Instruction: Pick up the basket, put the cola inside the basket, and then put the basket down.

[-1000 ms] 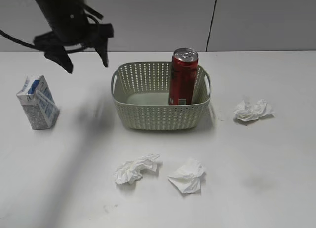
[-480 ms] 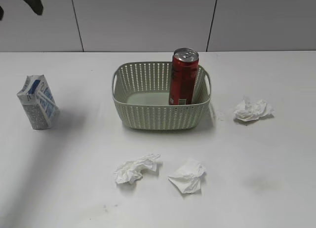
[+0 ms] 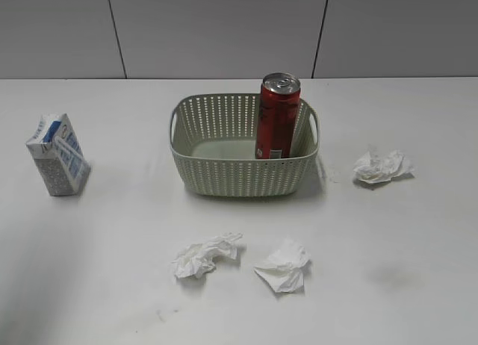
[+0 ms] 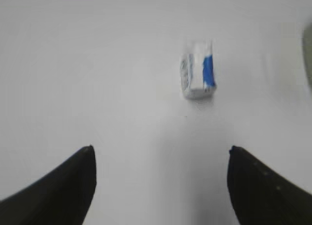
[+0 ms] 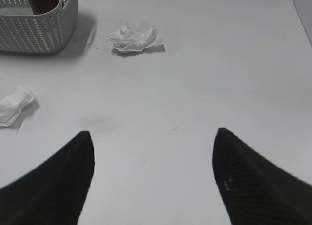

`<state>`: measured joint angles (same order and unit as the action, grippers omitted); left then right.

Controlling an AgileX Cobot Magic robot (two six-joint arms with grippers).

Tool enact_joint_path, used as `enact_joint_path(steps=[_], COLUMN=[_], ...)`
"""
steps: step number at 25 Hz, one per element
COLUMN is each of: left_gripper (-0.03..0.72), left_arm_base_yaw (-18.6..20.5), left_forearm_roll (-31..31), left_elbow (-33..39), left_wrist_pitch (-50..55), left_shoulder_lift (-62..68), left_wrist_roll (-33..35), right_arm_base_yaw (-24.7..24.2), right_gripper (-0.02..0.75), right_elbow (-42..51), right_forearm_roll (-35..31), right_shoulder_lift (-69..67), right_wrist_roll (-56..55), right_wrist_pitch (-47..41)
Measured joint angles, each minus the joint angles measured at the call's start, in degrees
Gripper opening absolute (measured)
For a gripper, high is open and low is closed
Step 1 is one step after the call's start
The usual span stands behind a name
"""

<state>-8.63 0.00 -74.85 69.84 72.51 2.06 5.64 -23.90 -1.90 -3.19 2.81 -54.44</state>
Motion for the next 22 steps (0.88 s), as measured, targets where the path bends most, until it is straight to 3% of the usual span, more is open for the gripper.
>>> enact_joint_path(steps=[12, 18, 22], left_gripper=[0.620, 0.611, 0.599], left_arm_base_yaw=[0.00, 0.00, 0.00], left_forearm_roll=[0.86, 0.00, -0.46], left_elbow=[35.28, 45.62, 46.50], left_wrist_pitch=[-5.05, -6.05, -7.39], left_shoulder_lift=[-25.46, -37.56, -46.26], left_wrist_roll=[0.54, 0.54, 0.54], right_arm_base_yaw=[0.00, 0.00, 0.00], right_gripper=[0.585, 0.585, 0.585], right_elbow=[0.02, 0.02, 0.02], right_forearm_roll=[0.00, 0.00, 0.00], right_shoulder_lift=[0.00, 0.00, 0.00], right_wrist_roll=[0.00, 0.00, 0.00], right_wrist_pitch=[0.00, 0.00, 0.00])
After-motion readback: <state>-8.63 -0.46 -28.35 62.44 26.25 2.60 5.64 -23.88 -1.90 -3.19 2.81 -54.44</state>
